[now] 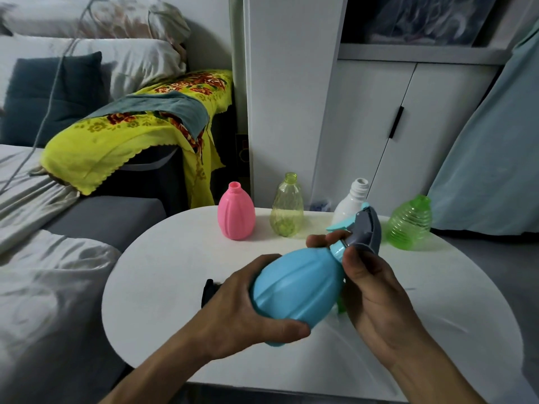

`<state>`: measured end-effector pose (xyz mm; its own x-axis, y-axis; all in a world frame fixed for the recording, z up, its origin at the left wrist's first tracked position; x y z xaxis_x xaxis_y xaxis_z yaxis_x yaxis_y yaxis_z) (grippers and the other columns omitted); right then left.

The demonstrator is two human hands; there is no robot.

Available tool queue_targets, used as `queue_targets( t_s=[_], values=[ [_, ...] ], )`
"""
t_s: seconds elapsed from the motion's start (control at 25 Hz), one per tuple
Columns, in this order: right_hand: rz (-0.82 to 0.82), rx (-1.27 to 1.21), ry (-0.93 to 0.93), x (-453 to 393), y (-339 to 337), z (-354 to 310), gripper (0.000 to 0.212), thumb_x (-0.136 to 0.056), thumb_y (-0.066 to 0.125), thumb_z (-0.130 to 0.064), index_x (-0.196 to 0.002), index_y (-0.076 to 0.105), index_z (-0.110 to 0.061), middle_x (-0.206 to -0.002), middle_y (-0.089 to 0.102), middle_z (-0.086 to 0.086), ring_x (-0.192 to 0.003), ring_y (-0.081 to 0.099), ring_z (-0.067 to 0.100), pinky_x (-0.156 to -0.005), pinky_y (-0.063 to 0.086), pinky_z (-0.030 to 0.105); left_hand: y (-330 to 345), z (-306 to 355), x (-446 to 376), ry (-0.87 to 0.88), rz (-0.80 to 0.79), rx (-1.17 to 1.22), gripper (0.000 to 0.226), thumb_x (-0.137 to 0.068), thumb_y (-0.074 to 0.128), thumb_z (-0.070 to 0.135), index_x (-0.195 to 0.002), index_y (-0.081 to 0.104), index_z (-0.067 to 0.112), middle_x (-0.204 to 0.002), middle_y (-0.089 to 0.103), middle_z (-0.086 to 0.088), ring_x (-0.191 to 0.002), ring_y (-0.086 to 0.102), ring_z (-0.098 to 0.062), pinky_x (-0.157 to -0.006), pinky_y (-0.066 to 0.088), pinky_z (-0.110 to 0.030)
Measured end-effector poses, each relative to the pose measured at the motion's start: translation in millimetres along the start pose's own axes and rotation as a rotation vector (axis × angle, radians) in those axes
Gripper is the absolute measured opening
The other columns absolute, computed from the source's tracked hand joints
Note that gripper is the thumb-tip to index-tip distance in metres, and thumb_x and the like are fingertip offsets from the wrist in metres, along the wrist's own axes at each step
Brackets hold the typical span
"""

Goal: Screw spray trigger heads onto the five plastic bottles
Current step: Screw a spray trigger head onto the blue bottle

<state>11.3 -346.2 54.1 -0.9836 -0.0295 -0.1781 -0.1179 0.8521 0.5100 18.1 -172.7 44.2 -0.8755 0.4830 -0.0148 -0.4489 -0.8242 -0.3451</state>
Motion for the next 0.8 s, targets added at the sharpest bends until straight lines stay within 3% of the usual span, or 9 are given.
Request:
queue_targets(
  t_s=[0.16, 0.28, 0.36, 0.4, 0.52, 0.68, 0.8],
  values=[
    [0.051, 0.011, -0.016, -0.6, -5.4, 2.5, 0.033, -0.082, 0.072, -0.037, -0.104, 0.065, -0.014, -0.116, 0.069, 0.017, -0.116, 0.061, 0.034, -0.098, 0.048, 0.045, -2.1, 4.8, 1.9, 0.080, 0.160, -0.208, 0.091, -0.049, 0.088, 0.061, -0.128, 0.044, 0.048, -0.119, 0.060, 0.022, -0.106, 0.062, -0.004, -0.081, 0.059, -0.027],
    [-0.142, -0.104, 0.037, 0.2, 0.7, -4.4, 0.036, -0.080, 0.077, -0.036, -0.106, 0.066, -0.014, -0.120, 0.067, 0.018, -0.122, 0.056, 0.036, -0.106, 0.042, 0.050, -1.0, 1.5, -3.7, 0.016, -0.104, 0.029, 0.093, -0.053, 0.091, 0.048, -0.133, 0.045, 0.043, -0.123, 0.061, 0.011, -0.112, 0.063, -0.015, -0.084, 0.059, -0.038],
    [-0.249, -0.182, 0.038, 3.5, 5.2, -9.8, 0.033, -0.085, 0.074, -0.028, -0.112, 0.065, -0.010, -0.122, 0.067, 0.019, -0.123, 0.056, 0.034, -0.103, 0.045, 0.045, 7.3, 7.2, -0.8, 0.001, -0.297, 0.255, 0.089, -0.060, 0.088, 0.042, -0.137, 0.046, 0.032, -0.129, 0.060, 0.001, -0.118, 0.060, -0.023, -0.088, 0.056, -0.038],
    [-0.248, -0.194, 0.038, 3.9, 6.2, -10.0, 0.034, -0.085, 0.073, -0.026, -0.113, 0.066, -0.009, -0.122, 0.068, 0.019, -0.122, 0.058, 0.033, -0.100, 0.046, 0.042, 11.5, 8.0, 0.5, 0.003, -0.320, 0.289, 0.083, -0.063, 0.086, 0.041, -0.136, 0.050, 0.029, -0.128, 0.061, -0.002, -0.117, 0.061, -0.024, -0.088, 0.055, -0.036],
    [-0.112, -0.108, 0.014, 1.0, 1.0, -6.2, 0.035, -0.077, 0.080, -0.036, -0.104, 0.072, -0.014, -0.109, 0.072, 0.013, -0.113, 0.062, 0.028, -0.099, 0.049, 0.040, 17.9, 3.3, -1.7, -0.006, -0.205, 0.257, 0.066, -0.066, 0.081, 0.039, -0.128, 0.058, 0.032, -0.119, 0.068, -0.001, -0.110, 0.065, -0.021, -0.085, 0.056, -0.034],
    [-0.025, 0.018, -0.037, 1.8, 0.0, -3.4, 0.032, -0.076, 0.078, -0.045, -0.094, 0.074, -0.020, -0.102, 0.073, 0.008, -0.108, 0.063, 0.023, -0.099, 0.049, 0.039, 13.1, 0.8, -0.9, 0.044, -0.095, 0.223, 0.063, -0.066, 0.081, 0.039, -0.125, 0.060, 0.034, -0.113, 0.070, 0.003, -0.104, 0.067, -0.017, -0.077, 0.056, -0.026],
    [0.071, 0.091, -0.055, 1.1, -5.9, 1.0, 0.036, -0.077, 0.078, -0.042, -0.098, 0.070, -0.014, -0.104, 0.070, 0.013, -0.106, 0.062, 0.026, -0.097, 0.049, 0.042, 7.0, -0.7, -0.6, 0.100, 0.080, -0.060, 0.074, -0.059, 0.088, 0.042, -0.124, 0.053, 0.041, -0.111, 0.067, 0.013, -0.099, 0.067, -0.009, -0.069, 0.057, -0.020]
  ],
)
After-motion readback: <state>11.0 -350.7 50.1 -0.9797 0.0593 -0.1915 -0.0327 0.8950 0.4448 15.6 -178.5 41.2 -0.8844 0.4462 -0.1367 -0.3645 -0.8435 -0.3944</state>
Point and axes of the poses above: each hand's wrist, its own x-axis away from the middle knuckle, its own y-axis out of the palm, z = x × y, the point moved 6 cm from there along -x, towards the middle knuckle
